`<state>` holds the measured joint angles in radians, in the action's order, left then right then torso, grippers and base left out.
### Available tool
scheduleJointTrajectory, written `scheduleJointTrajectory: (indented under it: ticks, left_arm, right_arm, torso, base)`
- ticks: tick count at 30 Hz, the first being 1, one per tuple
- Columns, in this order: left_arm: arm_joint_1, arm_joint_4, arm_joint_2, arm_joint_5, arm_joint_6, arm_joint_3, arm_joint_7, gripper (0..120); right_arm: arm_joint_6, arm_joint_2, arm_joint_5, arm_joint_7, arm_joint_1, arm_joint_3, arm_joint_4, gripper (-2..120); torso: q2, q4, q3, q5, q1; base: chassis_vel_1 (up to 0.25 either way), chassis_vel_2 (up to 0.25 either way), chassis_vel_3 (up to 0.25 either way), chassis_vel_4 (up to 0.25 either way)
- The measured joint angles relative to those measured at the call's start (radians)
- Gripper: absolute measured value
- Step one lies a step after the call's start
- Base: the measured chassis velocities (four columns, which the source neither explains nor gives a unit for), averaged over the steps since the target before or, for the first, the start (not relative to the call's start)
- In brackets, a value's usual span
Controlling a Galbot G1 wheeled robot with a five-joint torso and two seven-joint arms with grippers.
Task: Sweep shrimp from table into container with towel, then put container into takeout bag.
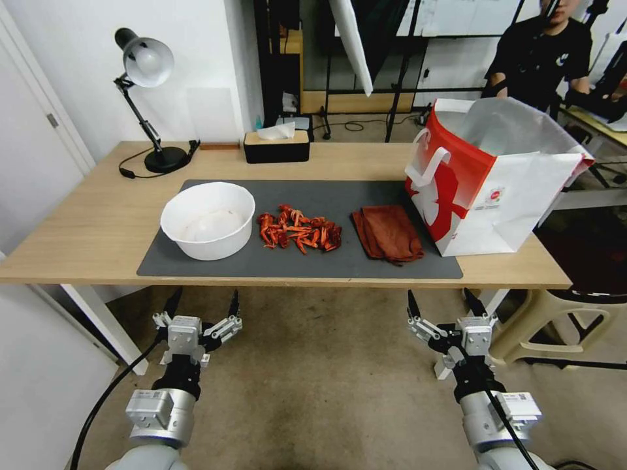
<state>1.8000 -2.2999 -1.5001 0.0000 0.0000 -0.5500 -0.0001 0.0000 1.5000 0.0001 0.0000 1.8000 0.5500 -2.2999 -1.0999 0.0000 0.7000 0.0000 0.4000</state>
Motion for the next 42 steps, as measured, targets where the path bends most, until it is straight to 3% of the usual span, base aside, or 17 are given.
scheduleJointTrajectory:
  ticks: [15, 17, 19, 20, 23, 24, 26, 27, 42]
  left_arm:
    - [0.0, 0.0, 0.0, -0.001, 0.0, 0.0, -0.001, 100]
    - [-0.002, -0.005, 0.017, -0.024, 0.013, 0.006, -0.021, 100]
    - [-0.01, -0.029, 0.075, -0.105, 0.059, 0.026, -0.096, 100]
    - [-0.01, -0.029, 0.075, -0.105, 0.059, 0.026, -0.096, 100]
    - [-0.022, -0.06, 0.154, -0.218, 0.124, 0.054, -0.198, 100]
    - [-0.022, -0.06, 0.154, -0.218, 0.124, 0.054, -0.198, 100]
    - [-0.031, -0.084, 0.213, -0.301, 0.164, 0.073, -0.269, 100]
    - [-0.033, -0.09, 0.224, -0.318, 0.158, 0.074, -0.278, 100]
    - [-0.016, -0.073, 0.226, -0.307, 0.117, 0.078, -0.255, 100]
  right_arm:
    - [-0.005, -0.001, 0.0, 0.0, 0.0, -0.001, 0.0, 100]
    - [-0.053, -0.011, -0.007, -0.001, 0.002, -0.013, -0.009, 100]
    - [-0.147, -0.031, -0.025, -0.006, 0.007, -0.036, -0.026, 100]
    - [-0.147, -0.031, -0.025, -0.006, 0.007, -0.036, -0.026, 100]
    - [-0.254, -0.05, -0.042, -0.017, 0.012, -0.064, -0.044, 100]
    - [-0.254, -0.05, -0.042, -0.017, 0.012, -0.064, -0.044, 100]
    - [-0.275, -0.05, -0.041, -0.021, 0.009, -0.068, -0.051, 100]
    - [-0.277, -0.049, -0.041, -0.021, 0.009, -0.068, -0.052, 100]
    - [-0.267, -0.051, -0.028, -0.013, 0.004, -0.055, -0.058, 100]
  torso:
    - [0.0, 0.0, 0.0, 0.0, 0.0]
    - [0.0, 0.0001, 0.0, -0.0001, 0.0]
    - [0.0, 0.0, 0.0, 0.0, 0.0]
    - [0.0, 0.0, 0.0, 0.0, 0.0]
    - [0.0, 0.0001, 0.0, -0.0001, 0.0]
    - [0.0, 0.0001, 0.0, -0.0001, 0.0]
    - [0.0, -0.0002, 0.0, 0.0, 0.0]
    - [0.0, -0.0002, 0.0, -0.0003, 0.0]
    - [0.0, 0.0, 0.0, 0.0, 0.0]
  base:
    - [0.0, 0.0, 0.0, 0.0]
    - [0.0, 0.0, 0.0, 0.0]
    - [0.0, 0.0, 0.0, 0.0]
    - [0.0, 0.0, 0.0, 0.0]
    - [0.0, 0.0, 0.0, 0.0]
    - [0.0, 0.0, 0.0, 0.0]
    - [0.0, 0.0, 0.0, 0.0]
    - [0.0, 0.0, 0.0, 0.0]
    - [0.0, 0.0, 0.0, 0.0]
